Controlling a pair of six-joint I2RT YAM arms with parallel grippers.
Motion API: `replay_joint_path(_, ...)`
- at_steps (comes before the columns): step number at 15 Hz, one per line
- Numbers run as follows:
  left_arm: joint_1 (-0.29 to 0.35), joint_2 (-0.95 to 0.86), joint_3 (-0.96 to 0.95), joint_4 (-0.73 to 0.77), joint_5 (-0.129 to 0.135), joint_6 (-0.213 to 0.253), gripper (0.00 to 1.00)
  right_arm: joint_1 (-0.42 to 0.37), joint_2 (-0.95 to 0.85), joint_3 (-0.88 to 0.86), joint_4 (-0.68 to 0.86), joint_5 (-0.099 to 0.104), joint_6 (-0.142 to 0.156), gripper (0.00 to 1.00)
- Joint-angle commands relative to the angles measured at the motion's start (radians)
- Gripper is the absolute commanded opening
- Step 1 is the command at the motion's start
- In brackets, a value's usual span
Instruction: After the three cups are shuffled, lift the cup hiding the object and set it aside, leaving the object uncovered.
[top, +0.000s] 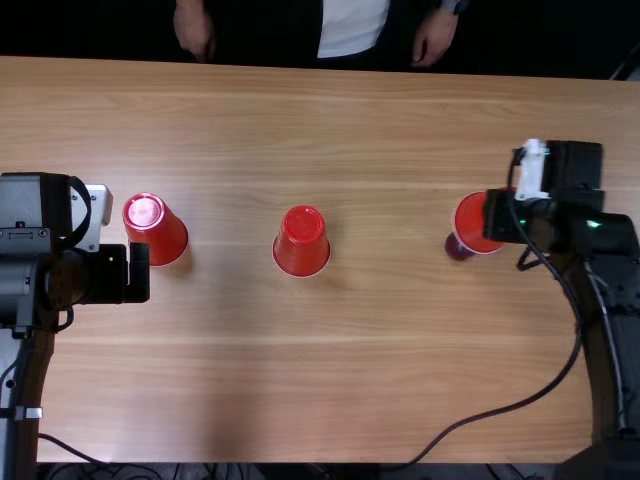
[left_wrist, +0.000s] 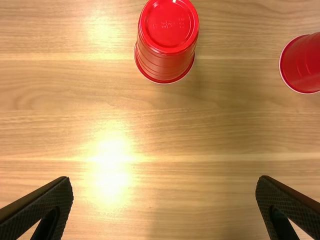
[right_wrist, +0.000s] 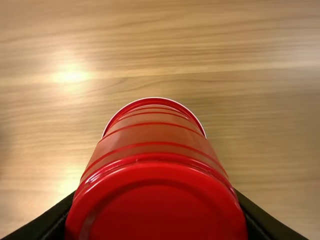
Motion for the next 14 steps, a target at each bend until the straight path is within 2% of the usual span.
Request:
replay_joint_path(1, 0.002, -0.005, 0.018, 0.0, 0.011, 0.012, 1.0, -0.054, -0.043, 0.006, -0.001, 0.01, 0.004, 0.0)
replay_joint_path(8, -0.005, -0.005, 0.013, 0.002, 0.011, 0.012, 1.0, -0.226, -0.071, -0.152, 0.001, 0.014, 0.001, 0.0)
replay_joint_path(12, -0.008, -0.002, 0.013, 0.002, 0.011, 0.013, 1.0, -0.243, -0.058, -0.255, 0.009, 0.014, -0.001, 0.0)
replay_joint_path(14, -0.008, -0.002, 0.013, 0.002, 0.011, 0.013, 1.0, -0.243, -0.024, -0.295, 0.08, 0.018, -0.001, 0.0)
